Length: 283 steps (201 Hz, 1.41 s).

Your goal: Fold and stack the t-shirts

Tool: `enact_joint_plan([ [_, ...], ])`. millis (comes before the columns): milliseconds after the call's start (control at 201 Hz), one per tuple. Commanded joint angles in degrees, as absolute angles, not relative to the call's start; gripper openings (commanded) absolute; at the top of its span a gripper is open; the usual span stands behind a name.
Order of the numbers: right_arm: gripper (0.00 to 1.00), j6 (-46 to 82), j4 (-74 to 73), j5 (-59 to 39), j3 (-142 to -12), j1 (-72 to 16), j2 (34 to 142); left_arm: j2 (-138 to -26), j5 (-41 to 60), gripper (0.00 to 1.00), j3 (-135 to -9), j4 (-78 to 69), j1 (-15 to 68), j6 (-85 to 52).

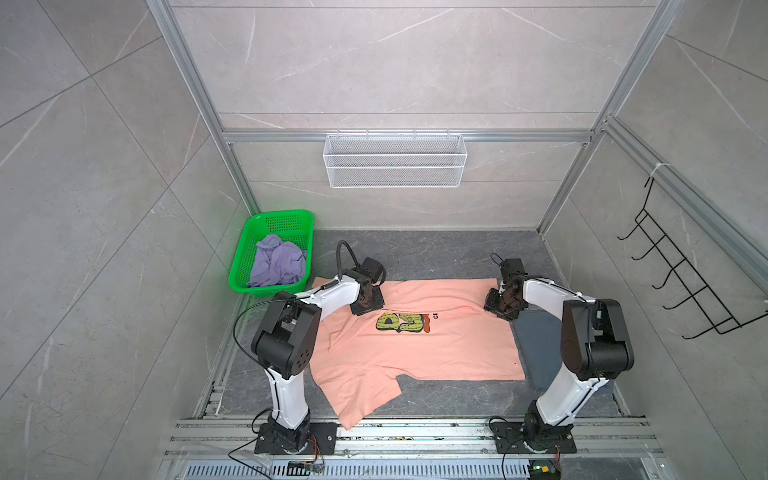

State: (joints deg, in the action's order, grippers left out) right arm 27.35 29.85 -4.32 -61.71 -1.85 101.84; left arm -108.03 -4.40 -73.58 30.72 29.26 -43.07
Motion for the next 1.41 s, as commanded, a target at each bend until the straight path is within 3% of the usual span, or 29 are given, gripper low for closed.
enact_joint_plan([
  [0,0.49,26.8,31.7,-4.0,-63.0,-1.5,102.1,-109.9,-5.5,0.43,-75.6,31.3,29.2,-43.4],
  [199,0.49,26.6,31.9,-3.9,-62.8,-1.3,102.0,-110.2,-5.9,0.33,-75.3,31.9,29.1,-43.2],
  [493,0.49,27.1,31.6,-4.0,-62.7,-1.1,102.4,-107.3,-5.5,0.0,-74.1,33.7,29.4,-42.9],
  [1169,0.49,26.9,30.4,-4.0,-60.6,-1.1,102.9,-102.6,1.5,0.0,-76.6,51.0,36.6,-51.1],
  [1249,0.49,26.3,30.6,-3.6,-60.5,-1.2,102.6,-101.6,0.7,0.1,-77.6,53.0,37.0,-50.3],
  [1403,0.49,25.9,31.2,-3.1,-61.0,-0.9,102.0,-98.3,-3.0,0.38,-80.3,53.2,36.6,-47.5],
])
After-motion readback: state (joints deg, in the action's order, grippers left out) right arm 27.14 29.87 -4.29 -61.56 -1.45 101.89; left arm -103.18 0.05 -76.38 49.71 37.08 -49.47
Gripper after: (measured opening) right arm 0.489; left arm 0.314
